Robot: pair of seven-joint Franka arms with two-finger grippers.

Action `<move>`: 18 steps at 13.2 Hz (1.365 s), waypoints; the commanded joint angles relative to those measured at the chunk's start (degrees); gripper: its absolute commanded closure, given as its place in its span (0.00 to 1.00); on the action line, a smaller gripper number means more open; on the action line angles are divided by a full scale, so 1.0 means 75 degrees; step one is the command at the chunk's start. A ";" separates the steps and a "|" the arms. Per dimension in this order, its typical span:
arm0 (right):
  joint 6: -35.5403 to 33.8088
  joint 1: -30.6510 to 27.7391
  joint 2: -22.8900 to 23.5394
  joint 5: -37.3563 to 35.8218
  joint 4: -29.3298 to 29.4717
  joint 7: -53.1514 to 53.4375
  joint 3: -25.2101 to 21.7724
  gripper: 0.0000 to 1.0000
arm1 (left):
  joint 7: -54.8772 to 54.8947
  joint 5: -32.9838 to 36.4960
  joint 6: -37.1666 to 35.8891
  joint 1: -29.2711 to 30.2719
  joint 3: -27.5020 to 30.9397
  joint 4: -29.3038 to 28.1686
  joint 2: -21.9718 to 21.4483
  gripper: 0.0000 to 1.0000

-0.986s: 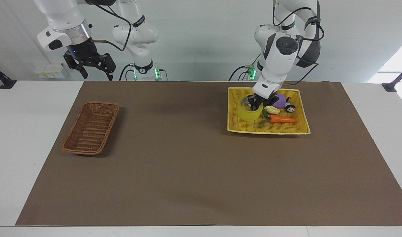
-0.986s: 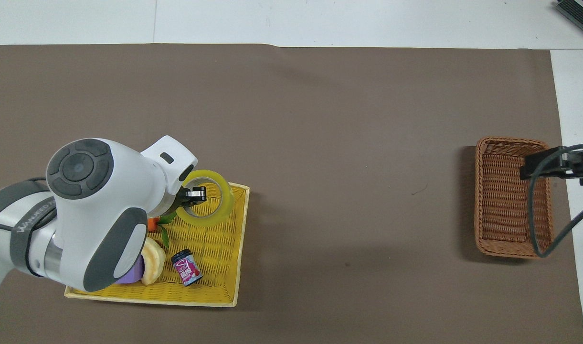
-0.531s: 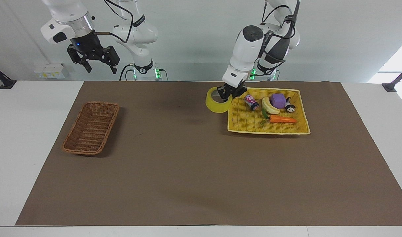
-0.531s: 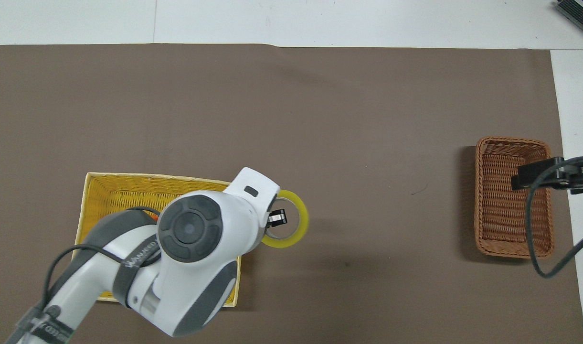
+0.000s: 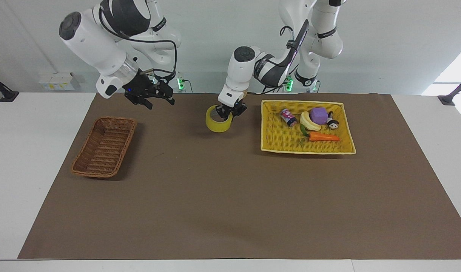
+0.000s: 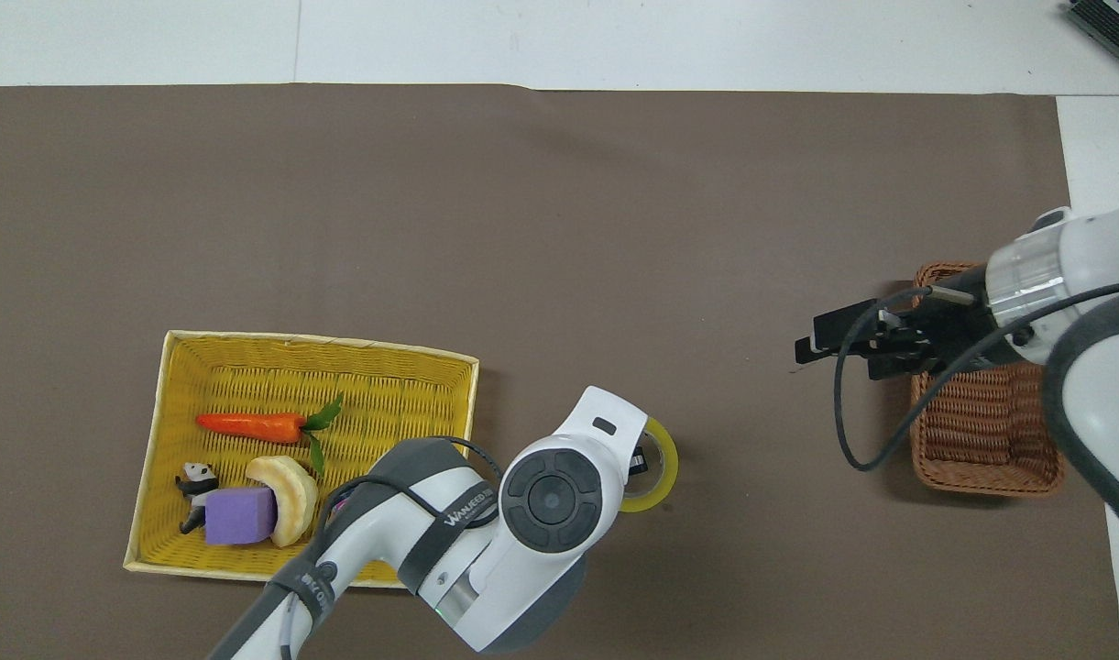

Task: Move tape to another basket
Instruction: 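Carry the tape toward the right gripper while the right gripper reaches it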

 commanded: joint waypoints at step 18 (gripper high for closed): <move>0.0869 0.0004 0.0333 0.2079 -0.1490 -0.2207 -0.0013 0.00 | -0.0021 -0.2079 0.2187 0.0161 -0.0124 0.0791 0.0326 1.00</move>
